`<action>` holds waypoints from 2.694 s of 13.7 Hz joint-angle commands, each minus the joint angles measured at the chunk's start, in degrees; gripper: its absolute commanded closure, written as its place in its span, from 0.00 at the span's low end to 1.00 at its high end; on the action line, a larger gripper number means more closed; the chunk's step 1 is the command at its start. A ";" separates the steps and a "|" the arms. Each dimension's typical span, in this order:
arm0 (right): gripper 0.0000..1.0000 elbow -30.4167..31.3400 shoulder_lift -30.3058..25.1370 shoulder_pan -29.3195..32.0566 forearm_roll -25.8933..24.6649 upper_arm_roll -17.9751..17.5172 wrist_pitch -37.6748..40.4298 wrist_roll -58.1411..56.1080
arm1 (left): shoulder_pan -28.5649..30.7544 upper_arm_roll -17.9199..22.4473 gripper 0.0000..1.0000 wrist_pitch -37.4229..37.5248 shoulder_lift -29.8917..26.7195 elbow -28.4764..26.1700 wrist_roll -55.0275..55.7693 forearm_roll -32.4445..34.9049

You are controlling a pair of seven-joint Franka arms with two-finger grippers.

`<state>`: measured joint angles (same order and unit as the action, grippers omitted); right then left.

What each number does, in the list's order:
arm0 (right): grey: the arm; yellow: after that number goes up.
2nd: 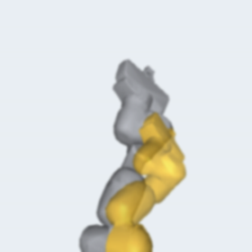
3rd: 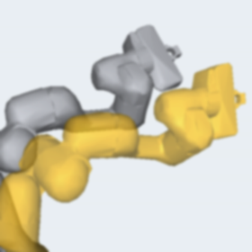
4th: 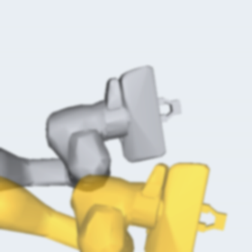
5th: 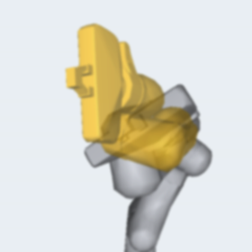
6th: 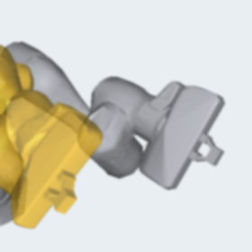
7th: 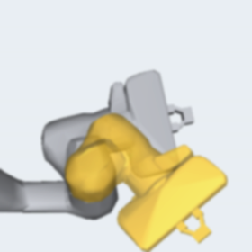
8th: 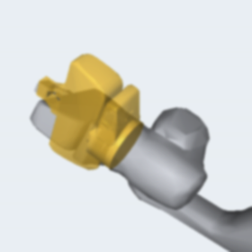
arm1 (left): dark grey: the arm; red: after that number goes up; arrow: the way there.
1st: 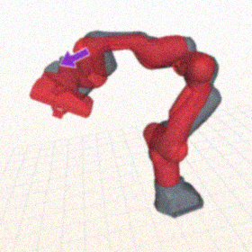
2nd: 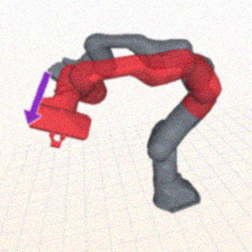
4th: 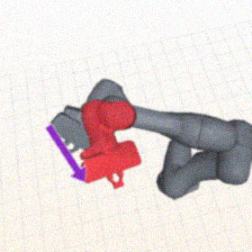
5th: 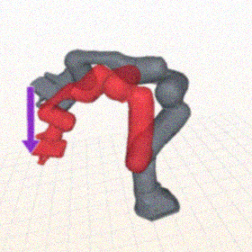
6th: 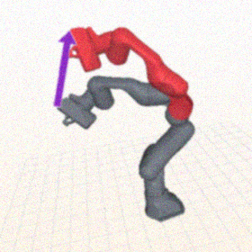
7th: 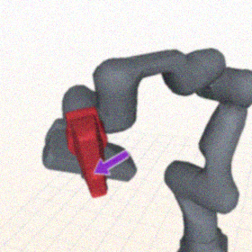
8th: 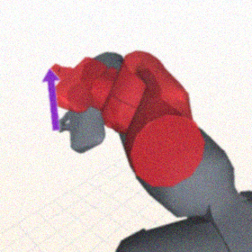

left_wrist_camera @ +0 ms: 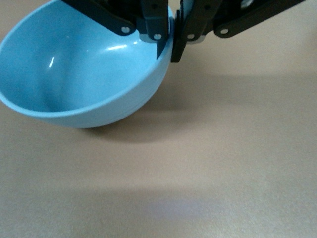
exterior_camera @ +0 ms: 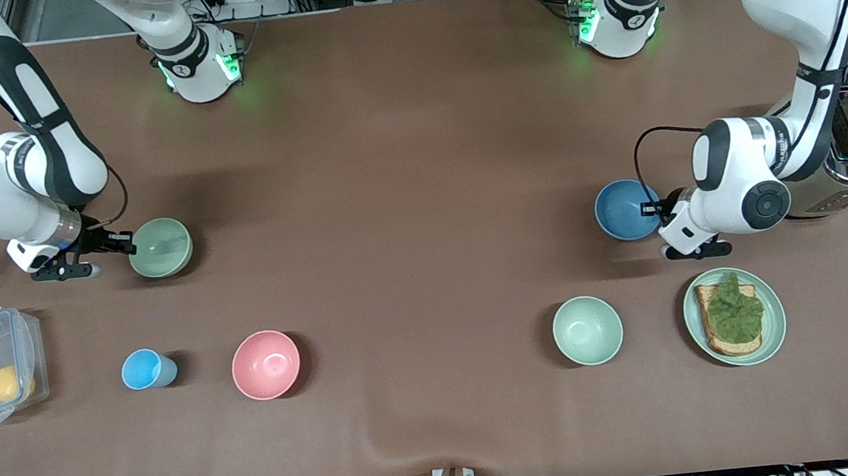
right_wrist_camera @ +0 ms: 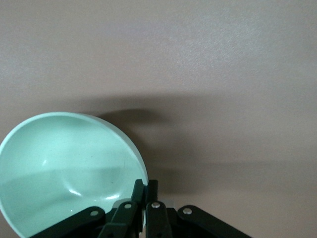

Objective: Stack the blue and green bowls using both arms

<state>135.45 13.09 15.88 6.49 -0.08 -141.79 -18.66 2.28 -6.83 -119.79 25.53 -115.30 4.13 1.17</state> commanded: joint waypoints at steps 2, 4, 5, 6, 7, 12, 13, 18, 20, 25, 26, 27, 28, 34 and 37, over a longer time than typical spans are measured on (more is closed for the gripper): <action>1.00 -0.01 -4.11 -0.06 6.93 -1.67 6.25 -1.29 | 1.49 -0.38 1.00 -0.09 -2.84 -0.19 -0.09 0.50; 1.00 -0.09 -6.49 -1.99 9.67 -1.76 9.06 -0.42 | 3.42 -0.73 1.00 0.08 -3.90 0.34 -0.35 -0.29; 1.00 -0.18 -6.93 -2.43 11.42 -1.76 10.21 0.37 | 3.52 -0.82 1.00 0.25 -4.08 0.51 -0.70 -1.51; 1.00 -0.18 -7.63 -3.39 12.57 -1.76 10.91 1.86 | 3.52 -0.82 1.00 0.26 -4.43 0.69 -0.88 -3.26; 1.00 -0.18 -8.42 -4.45 13.62 -1.76 11.97 4.05 | 3.52 -0.82 1.00 0.26 -5.13 0.87 -0.97 -5.37; 1.00 -0.18 -12.73 -19.36 15.30 -1.76 12.42 27.92 | 3.08 -6.25 1.00 0.52 -6.28 1.75 1.92 -12.50; 1.00 -0.79 -12.82 -23.92 15.30 -1.76 11.63 34.76 | 3.43 -7.57 1.00 0.69 -6.89 1.83 2.19 -12.51; 1.00 -2.99 -7.13 -43.10 15.13 -1.67 -1.71 60.02 | 3.25 -11.97 1.00 2.72 -8.65 1.83 6.93 -14.35; 1.00 -4.13 -4.14 -47.50 14.87 -1.67 -5.85 66.18 | 3.43 -12.25 1.00 2.72 -8.65 2.53 7.03 -15.49; 1.00 -5.89 0.44 -53.49 14.25 -1.50 -12.00 74.37 | 3.69 -12.07 1.00 2.72 -8.30 2.98 6.94 -15.50; 1.00 -5.98 1.67 -54.89 14.25 -1.32 -12.98 75.77 | 3.69 -12.07 1.00 2.72 -8.30 2.98 6.85 -15.50; 1.00 -6.68 2.55 -56.47 14.25 -1.06 -13.42 76.40 | 3.69 -11.98 1.00 2.72 -8.21 2.98 6.85 -15.50; 1.00 -7.29 3.43 -56.92 14.25 -0.97 -13.60 77.01 | 3.87 -11.98 1.00 2.72 -8.21 2.98 6.85 -15.50; 1.00 -7.30 7.30 -60.17 14.07 -0.79 -17.72 78.94 | 3.43 -12.33 1.00 2.72 -8.04 2.98 7.03 -15.50; 1.00 -7.39 8.53 -61.32 13.99 -0.62 -18.26 79.74 | 3.17 -12.33 1.00 2.72 -7.95 2.98 7.03 -15.50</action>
<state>129.26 20.46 -44.08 20.50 -1.65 -159.35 59.31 5.43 -18.92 -117.94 17.93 -112.53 10.89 -12.86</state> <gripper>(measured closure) 0.965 0.938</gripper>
